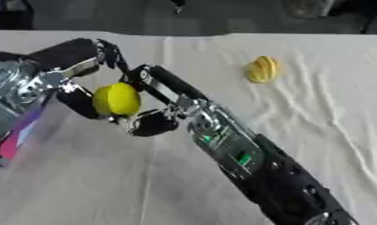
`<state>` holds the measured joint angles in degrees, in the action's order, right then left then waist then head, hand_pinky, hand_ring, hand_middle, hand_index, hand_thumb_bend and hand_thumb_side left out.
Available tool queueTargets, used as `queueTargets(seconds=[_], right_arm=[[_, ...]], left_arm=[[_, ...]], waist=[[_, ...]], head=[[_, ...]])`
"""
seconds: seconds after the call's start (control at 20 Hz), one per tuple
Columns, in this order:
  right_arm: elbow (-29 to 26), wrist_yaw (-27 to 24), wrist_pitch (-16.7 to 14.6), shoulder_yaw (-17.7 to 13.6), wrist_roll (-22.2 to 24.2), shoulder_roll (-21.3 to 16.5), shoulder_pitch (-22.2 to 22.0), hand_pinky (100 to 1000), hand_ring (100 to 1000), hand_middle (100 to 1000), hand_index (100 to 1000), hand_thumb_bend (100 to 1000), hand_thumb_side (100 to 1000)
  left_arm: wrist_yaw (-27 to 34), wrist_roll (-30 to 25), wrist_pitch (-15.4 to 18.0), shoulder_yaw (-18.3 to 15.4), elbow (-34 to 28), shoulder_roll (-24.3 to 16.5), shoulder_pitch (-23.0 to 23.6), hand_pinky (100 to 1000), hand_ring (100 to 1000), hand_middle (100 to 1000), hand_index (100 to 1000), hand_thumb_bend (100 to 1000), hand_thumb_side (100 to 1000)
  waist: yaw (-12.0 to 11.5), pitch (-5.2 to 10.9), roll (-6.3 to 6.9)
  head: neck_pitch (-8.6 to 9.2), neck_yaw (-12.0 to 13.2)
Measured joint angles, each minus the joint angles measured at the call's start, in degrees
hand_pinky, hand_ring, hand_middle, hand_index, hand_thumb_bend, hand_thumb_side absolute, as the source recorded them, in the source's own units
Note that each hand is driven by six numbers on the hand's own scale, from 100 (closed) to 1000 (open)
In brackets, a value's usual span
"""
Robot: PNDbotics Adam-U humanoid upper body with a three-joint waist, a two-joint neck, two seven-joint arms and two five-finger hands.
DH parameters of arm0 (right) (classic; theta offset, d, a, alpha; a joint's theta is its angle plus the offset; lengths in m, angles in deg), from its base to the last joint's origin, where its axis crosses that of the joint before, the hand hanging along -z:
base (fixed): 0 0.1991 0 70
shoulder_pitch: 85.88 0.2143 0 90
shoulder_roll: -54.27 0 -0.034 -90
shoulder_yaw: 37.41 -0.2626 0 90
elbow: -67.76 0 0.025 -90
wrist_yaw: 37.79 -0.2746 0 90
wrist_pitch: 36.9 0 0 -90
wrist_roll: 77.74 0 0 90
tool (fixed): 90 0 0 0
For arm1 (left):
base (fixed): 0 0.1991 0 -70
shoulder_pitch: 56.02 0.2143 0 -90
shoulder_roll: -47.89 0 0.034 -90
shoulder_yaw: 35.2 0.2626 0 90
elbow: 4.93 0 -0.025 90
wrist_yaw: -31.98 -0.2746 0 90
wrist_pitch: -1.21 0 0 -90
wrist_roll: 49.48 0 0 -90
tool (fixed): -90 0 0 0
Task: Pick up the objects with one hand, pass them to the other hand, and then place them into the box on the other side of the table.
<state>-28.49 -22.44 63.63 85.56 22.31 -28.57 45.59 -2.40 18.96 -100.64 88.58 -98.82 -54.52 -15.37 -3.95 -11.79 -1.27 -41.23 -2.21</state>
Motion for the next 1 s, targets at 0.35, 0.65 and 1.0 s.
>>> queueTargets(seconds=[0.35,0.65,1.0], right_arm=[[0.2,0.9,0.6,-0.1,-1.0,-0.1,0.1,773,608,471,574,100,100],[0.2,0.6,1.3,-0.4,-2.6,-0.1,-0.1,772,604,470,572,100,100],[0.1,0.4,1.8,-0.8,-3.3,-0.1,-0.2,767,598,466,568,100,100]], left_arm=[[2.3,-5.2,-1.3,-0.3,-5.8,-3.3,1.7,745,712,676,737,782,283],[3.0,-10.5,-3.8,-1.6,-10.6,-5.2,2.8,750,722,688,747,808,270],[4.5,-12.0,-6.1,-3.4,-14.6,-6.8,3.6,735,693,647,709,756,288]], waist=[[0.0,0.0,0.0],[0.0,0.0,0.0],[0.0,0.0,0.0]], head=[[-0.3,-0.5],[-0.49,-1.6],[-0.49,-2.5]])
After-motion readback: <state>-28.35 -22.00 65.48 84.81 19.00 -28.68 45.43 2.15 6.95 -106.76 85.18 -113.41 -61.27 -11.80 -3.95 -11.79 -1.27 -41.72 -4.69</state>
